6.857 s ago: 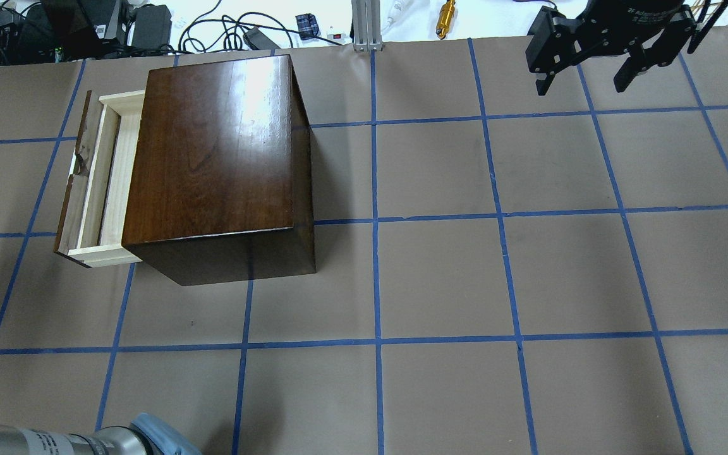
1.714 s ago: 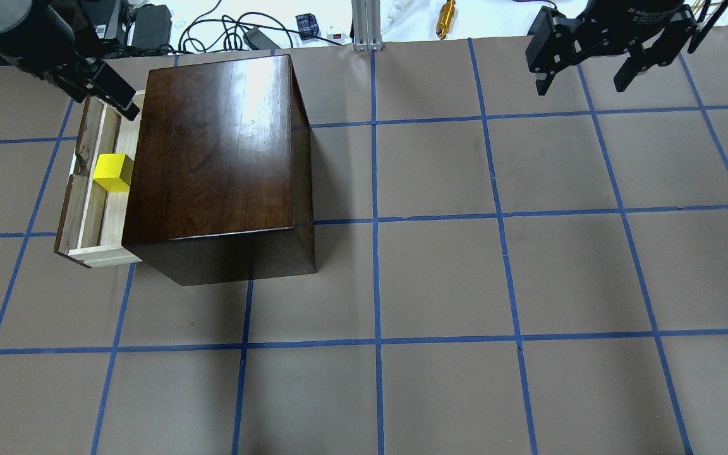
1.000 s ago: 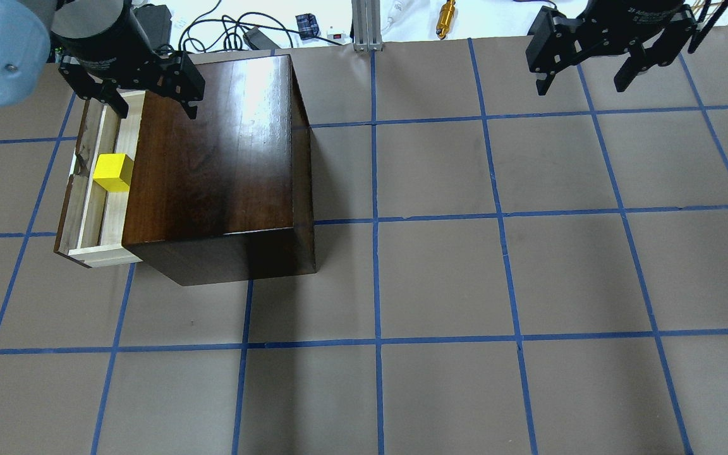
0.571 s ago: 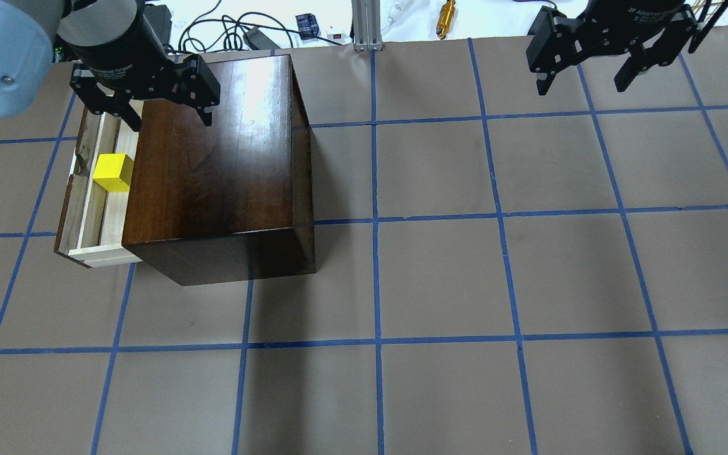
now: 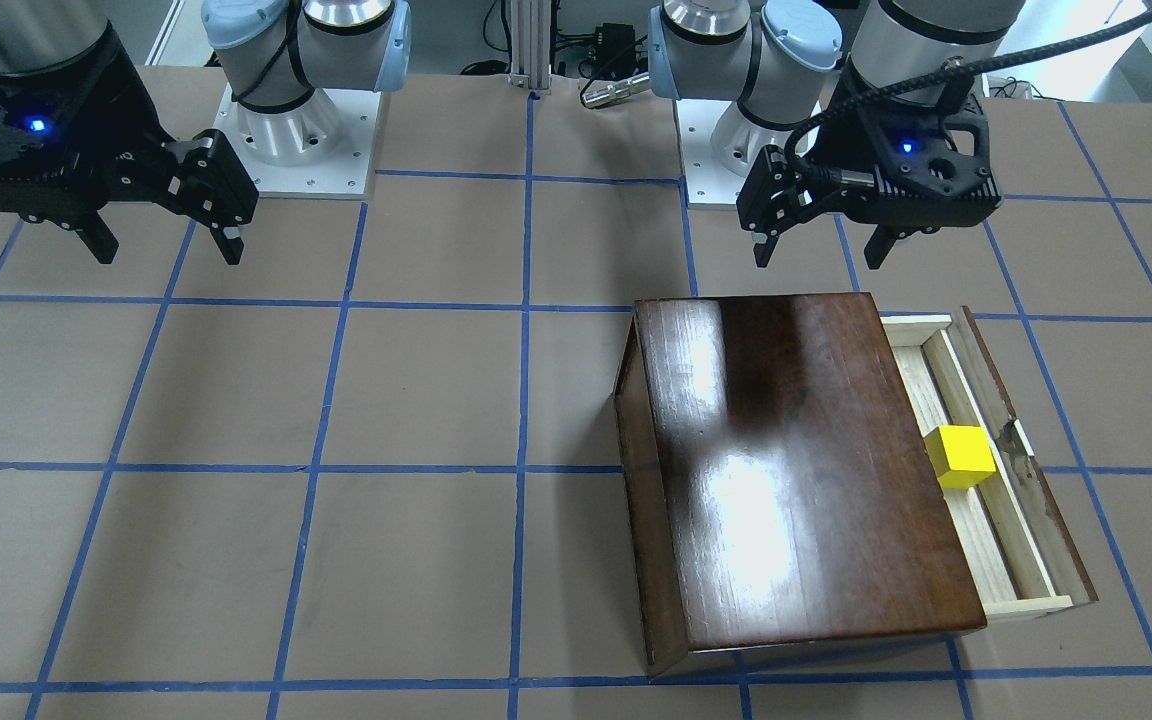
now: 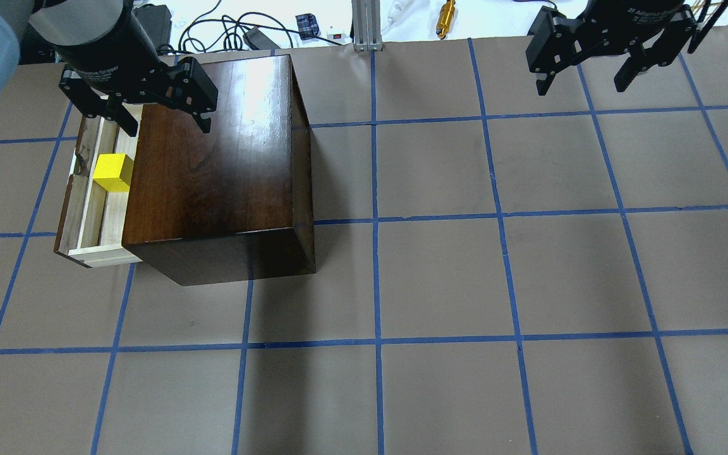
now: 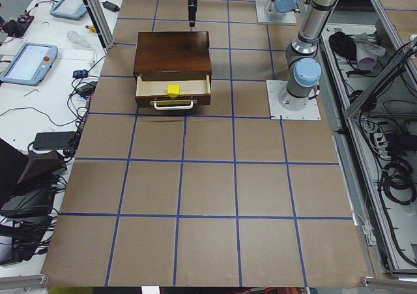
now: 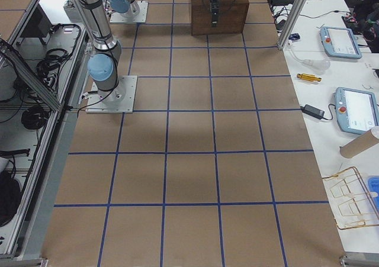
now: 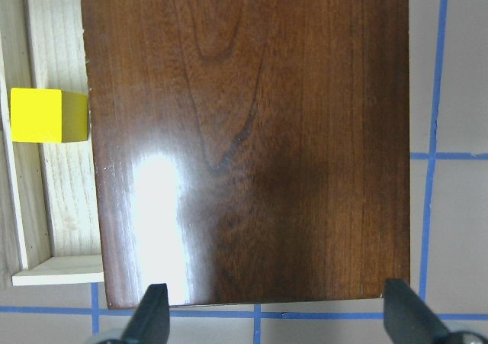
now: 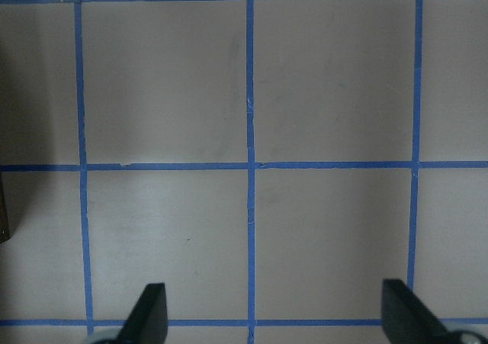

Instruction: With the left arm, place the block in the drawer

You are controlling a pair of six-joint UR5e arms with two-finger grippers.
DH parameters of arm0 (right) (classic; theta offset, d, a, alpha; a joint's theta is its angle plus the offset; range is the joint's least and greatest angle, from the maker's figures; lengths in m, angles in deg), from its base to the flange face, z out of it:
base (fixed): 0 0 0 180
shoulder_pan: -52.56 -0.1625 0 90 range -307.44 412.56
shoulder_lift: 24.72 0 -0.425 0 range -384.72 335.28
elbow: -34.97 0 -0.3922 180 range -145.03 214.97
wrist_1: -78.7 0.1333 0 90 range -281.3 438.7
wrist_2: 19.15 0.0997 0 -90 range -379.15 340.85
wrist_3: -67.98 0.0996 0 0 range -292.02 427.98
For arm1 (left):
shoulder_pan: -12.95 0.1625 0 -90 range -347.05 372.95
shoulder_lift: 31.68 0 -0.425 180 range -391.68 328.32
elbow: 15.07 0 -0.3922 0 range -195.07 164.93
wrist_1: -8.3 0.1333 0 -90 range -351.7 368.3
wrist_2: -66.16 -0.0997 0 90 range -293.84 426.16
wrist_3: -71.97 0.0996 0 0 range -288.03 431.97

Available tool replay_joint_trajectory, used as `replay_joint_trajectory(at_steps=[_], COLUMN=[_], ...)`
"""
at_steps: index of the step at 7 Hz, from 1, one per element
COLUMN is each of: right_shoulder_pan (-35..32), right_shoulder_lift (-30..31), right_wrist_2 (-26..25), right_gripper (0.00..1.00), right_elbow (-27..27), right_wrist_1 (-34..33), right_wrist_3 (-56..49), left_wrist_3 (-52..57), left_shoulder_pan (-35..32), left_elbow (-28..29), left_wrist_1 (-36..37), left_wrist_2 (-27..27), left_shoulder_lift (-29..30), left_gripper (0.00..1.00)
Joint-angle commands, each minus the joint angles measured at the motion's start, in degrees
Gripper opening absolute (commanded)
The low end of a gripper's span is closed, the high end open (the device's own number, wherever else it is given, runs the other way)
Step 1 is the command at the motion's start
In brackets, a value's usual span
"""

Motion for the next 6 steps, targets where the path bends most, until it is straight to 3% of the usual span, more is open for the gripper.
replay_joint_trajectory(at_steps=[1, 6], right_shoulder_pan=[-0.03, -0.03], right_shoulder_lift=[-0.05, 0.04], right_wrist_2=[0.00, 0.09], right_gripper=[1.00, 1.00], right_elbow=[0.00, 0.00], right_wrist_1=[0.00, 0.00], right_wrist_3=[0.00, 0.00], left_wrist_3=[4.20, 1.39], left_shoulder_pan=[0.03, 0.55], left_elbow=[-0.38, -0.12], left_wrist_1=[0.10, -0.34], left_wrist_2=[-0.13, -0.13], left_shoulder_lift=[-0.55, -0.37], left_gripper=[1.00, 1.00])
